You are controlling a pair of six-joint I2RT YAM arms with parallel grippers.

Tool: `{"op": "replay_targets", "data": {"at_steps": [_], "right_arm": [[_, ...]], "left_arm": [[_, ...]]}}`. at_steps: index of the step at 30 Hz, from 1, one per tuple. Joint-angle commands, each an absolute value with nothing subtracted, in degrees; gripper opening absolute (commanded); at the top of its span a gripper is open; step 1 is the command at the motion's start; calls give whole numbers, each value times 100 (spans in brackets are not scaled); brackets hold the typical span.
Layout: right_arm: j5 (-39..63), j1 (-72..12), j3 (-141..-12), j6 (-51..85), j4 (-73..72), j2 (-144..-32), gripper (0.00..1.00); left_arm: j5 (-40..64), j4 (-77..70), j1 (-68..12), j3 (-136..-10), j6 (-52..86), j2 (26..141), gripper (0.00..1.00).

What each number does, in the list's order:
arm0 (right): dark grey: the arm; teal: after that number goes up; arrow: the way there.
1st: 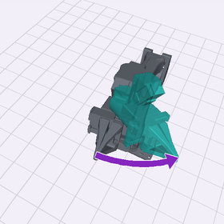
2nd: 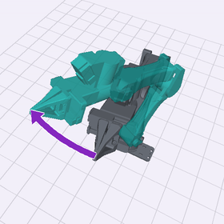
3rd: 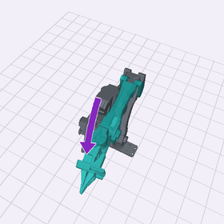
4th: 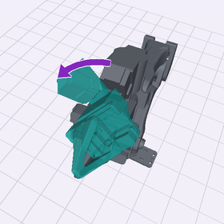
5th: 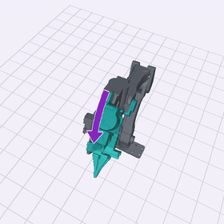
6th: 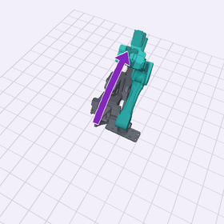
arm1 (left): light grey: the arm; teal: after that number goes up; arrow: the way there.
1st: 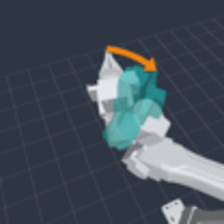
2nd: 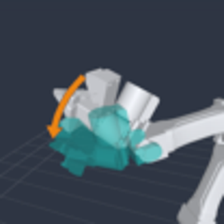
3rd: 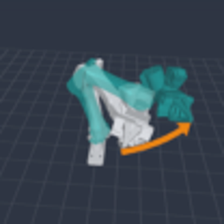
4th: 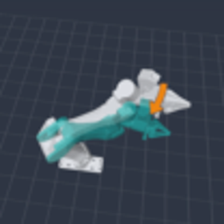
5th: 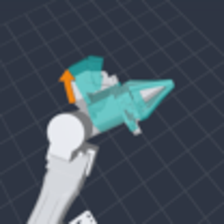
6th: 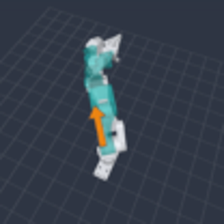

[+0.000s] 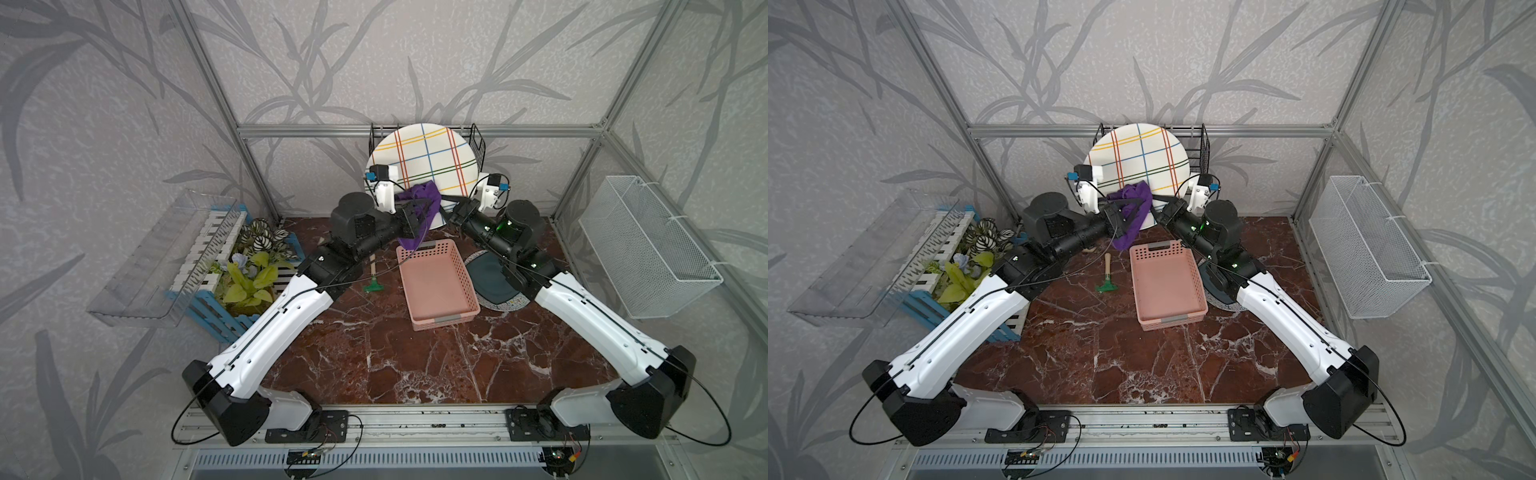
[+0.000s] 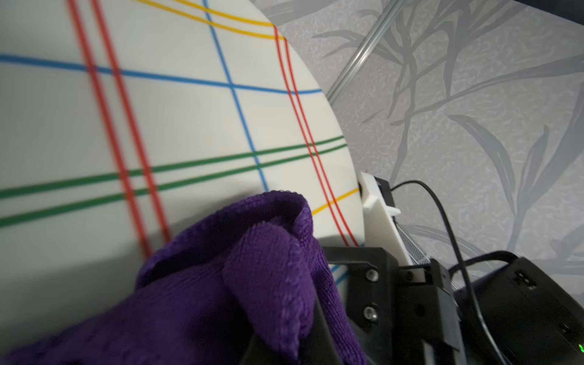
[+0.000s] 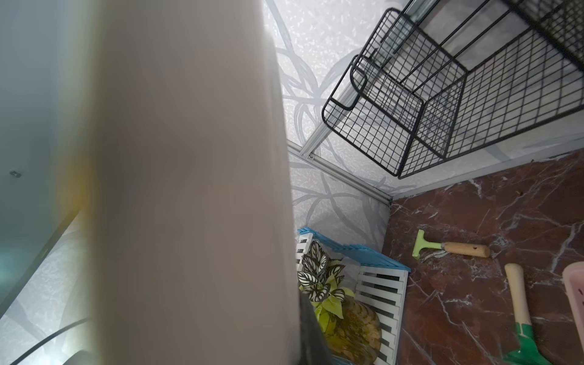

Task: Wipe the wet plate dry
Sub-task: Wipe the plate with towel.

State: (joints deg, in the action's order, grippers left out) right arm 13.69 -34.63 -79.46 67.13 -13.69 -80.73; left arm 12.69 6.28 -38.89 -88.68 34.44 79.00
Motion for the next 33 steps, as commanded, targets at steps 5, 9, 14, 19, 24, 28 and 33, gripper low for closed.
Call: {"op": "replay_targets", "data": {"at_steps": [5, 9, 14, 19, 24, 28, 33], "right_arm": [[1357, -3613, -8388, 7090, -2898, -7969, 0], [1778, -3693, -8429, 7042, -2798, -7931, 0], [2290, -4033, -8255, 6624, -2540, -7808, 0], [2405, -4507, -8143, 6233, -2354, -7827, 0], [3093, -4746, -8819, 5850, -1845, -8206, 0], [3091, -4754, -8784, 5807, -1834, -8171, 0], [2469, -4259, -8209, 6328, -2274, -7849, 0]], "left_arm": [[1541, 863, -3077, -8642, 3813, 7867, 0], [1652, 921, -2379, -8427, 3797, 7626, 0], [1617, 1146, -1475, -8618, 3661, 7622, 0], [1748, 1596, -1685, -9091, 2738, 7959, 0], [1554, 2035, -2213, -9404, 2188, 8324, 0], [1899, 1988, -2354, -9461, 1968, 8383, 0], [2098, 2226, -3166, -9618, 1416, 8558, 0]]}}
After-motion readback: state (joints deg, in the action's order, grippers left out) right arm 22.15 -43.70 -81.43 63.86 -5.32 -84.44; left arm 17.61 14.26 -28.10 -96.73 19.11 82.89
